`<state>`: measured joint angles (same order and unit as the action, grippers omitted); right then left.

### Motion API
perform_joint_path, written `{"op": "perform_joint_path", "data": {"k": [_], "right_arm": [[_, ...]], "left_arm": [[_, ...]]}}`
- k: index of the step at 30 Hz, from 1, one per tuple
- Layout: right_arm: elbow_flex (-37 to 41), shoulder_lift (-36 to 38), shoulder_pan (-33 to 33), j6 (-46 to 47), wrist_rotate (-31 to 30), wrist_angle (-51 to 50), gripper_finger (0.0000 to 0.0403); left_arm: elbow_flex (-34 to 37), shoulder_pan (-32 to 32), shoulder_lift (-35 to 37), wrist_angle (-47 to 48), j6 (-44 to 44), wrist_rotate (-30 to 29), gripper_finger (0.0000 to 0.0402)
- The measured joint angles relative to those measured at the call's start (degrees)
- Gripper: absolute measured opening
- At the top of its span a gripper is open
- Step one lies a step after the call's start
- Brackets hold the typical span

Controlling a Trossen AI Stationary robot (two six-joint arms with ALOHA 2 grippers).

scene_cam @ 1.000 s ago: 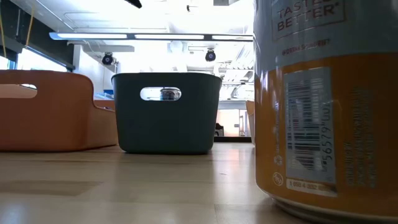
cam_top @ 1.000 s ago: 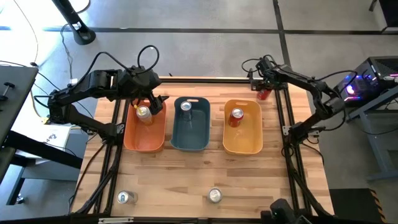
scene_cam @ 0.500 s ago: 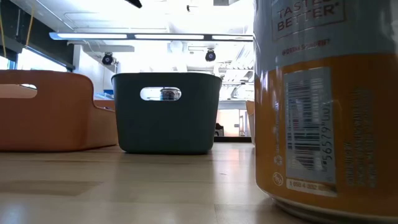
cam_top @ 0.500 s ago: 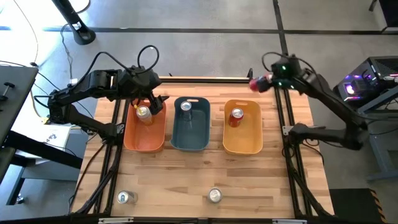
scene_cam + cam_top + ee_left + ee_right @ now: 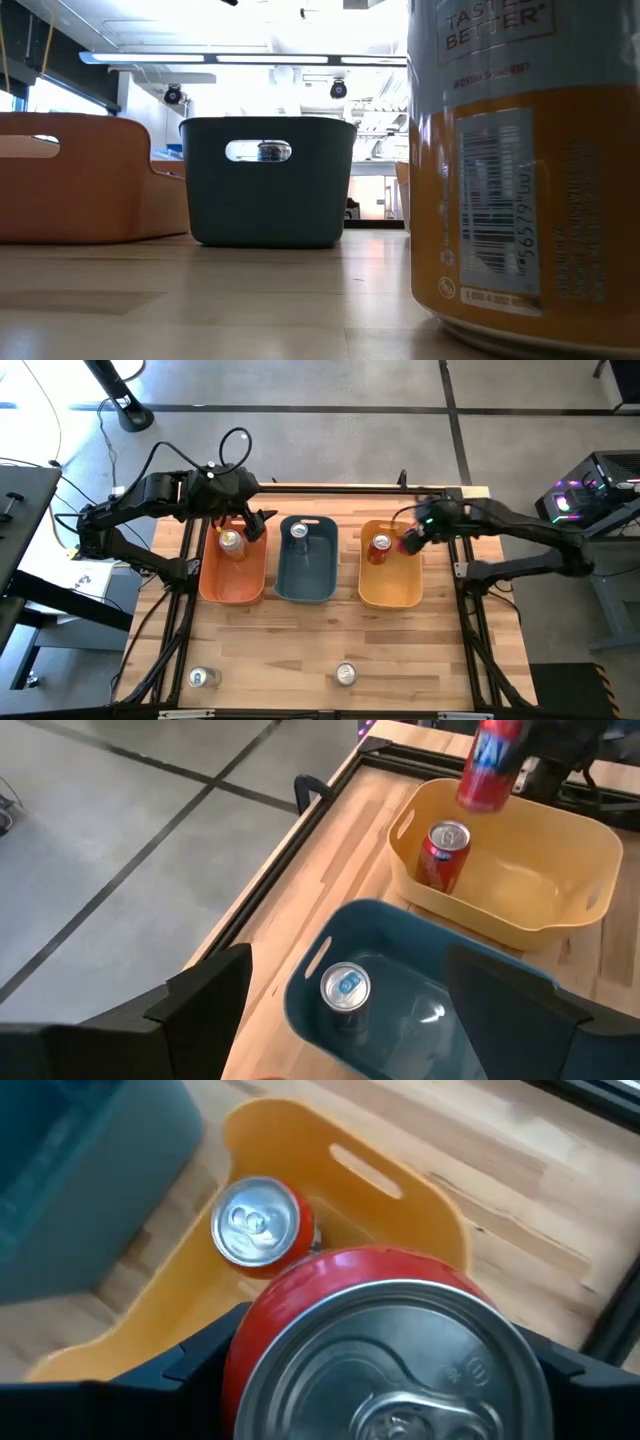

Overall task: Sort soda cans
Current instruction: Put the red soda can into the yellow bin

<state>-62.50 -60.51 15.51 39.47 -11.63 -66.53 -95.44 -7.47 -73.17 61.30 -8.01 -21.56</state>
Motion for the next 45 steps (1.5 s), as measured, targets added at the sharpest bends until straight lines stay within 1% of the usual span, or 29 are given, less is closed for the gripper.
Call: {"op": "perform_joint_path", "data": {"k": [3, 7, 11, 13, 21, 26, 27, 30, 32, 36, 39, 41, 45], "right_arm": [[1.7, -5.4, -2.1, -2.4, -0.6, 2.1, 0.0286], [6.7, -10.5, -3.0, -4.0, -1.1, 3.4, 0.0286], [12.2, -11.9, -2.8, -4.3, -3.2, 12.1, 0.0286], [14.5, -12.0, -2.8, -3.5, -4.1, 14.9, 0.0286], [19.1, -11.7, -2.8, 1.2, -4.8, 18.4, 0.0286], [18.2, -11.8, -2.8, -0.1, -4.4, 17.3, 0.0288], [17.7, -11.9, -2.8, -0.7, -4.3, 16.7, 0.0302], [15.9, -11.8, -2.8, -2.0, -4.5, 15.5, 0.0367], [15.2, -11.8, -2.8, -2.2, -4.4, 14.9, 0.0384], [13.8, -11.8, -2.8, -2.9, -4.2, 13.4, 0.0366], [11.9, -11.8, -2.8, -4.3, -3.9, 11.1, 0.0363], [9.8, -11.6, -2.8, -6.7, -4.1, 9.5, 0.0363], [4.6, -11.1, -3.2, -11.7, -7.2, 5.5, 0.0363]], "left_arm": [[0.0, 0.0, 0.0, 0.1, -0.4, 0.0, 0.0321], [0.0, 0.0, 0.0, 0.5, -0.9, 0.0, 0.0321], [0.0, 0.0, 0.0, 0.6, -0.9, 0.0, 0.0321], [0.0, 0.0, 0.0, 0.6, -0.8, 0.0, 0.0321], [0.0, 0.0, 0.0, 0.6, -0.4, 0.0, 0.0321], [0.0, 0.0, 0.0, 0.6, -0.3, 0.0, 0.0321], [0.0, 0.0, 0.0, 0.6, -0.3, 0.1, 0.0321], [0.0, 0.0, 0.0, 0.6, 0.2, 0.6, 0.0321], [0.0, 0.0, 0.0, 0.6, 0.7, 0.9, 0.0321], [0.0, 0.0, 0.0, 1.3, 0.8, 1.4, 0.0321], [0.0, 0.0, 0.0, 3.0, 0.7, 1.4, 0.0321], [0.0, 0.0, 0.2, 4.7, 0.3, 1.9, 0.0321], [0.0, 0.0, 1.3, 7.6, -2.3, 5.1, 0.0321]]}}
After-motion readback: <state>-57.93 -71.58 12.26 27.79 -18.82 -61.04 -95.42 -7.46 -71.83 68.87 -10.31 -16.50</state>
